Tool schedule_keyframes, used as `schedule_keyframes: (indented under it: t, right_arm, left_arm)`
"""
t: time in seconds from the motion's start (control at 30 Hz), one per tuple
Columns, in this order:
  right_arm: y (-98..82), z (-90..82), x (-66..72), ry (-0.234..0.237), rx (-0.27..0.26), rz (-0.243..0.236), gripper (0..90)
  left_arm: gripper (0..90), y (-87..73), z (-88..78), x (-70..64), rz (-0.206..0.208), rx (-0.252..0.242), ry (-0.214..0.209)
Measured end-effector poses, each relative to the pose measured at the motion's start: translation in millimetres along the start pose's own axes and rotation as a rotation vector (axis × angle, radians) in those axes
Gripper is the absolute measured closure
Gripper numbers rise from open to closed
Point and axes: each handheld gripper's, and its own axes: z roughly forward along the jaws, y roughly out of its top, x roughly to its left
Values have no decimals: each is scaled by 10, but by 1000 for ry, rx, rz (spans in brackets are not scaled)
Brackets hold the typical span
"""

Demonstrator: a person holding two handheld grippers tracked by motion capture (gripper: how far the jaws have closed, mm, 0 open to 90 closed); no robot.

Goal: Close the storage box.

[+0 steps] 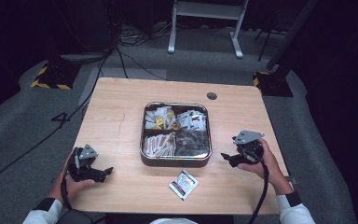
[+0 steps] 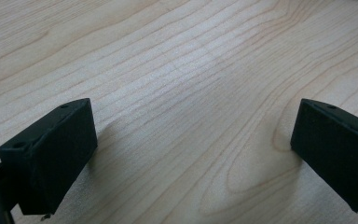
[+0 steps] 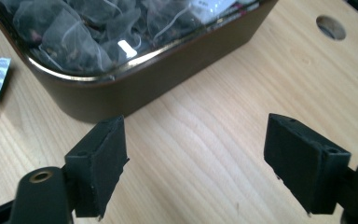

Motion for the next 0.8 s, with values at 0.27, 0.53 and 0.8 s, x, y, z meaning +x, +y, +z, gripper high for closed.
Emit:
schedule_keyframes:
  t: [0.27,0.53,0.8]
  right_arm:
    - [-207,-14,-24,-18,19,26,217]
    - [-453,7,-49,-33,49,49,213]
    - [-688,9,-73,-33,62,93,210]
  left_arm:
    - [5,0,0,0,0,0,0]
    - [5,0,0,-1,-1,0,1]
    - [5,0,0,0,0,0,1]
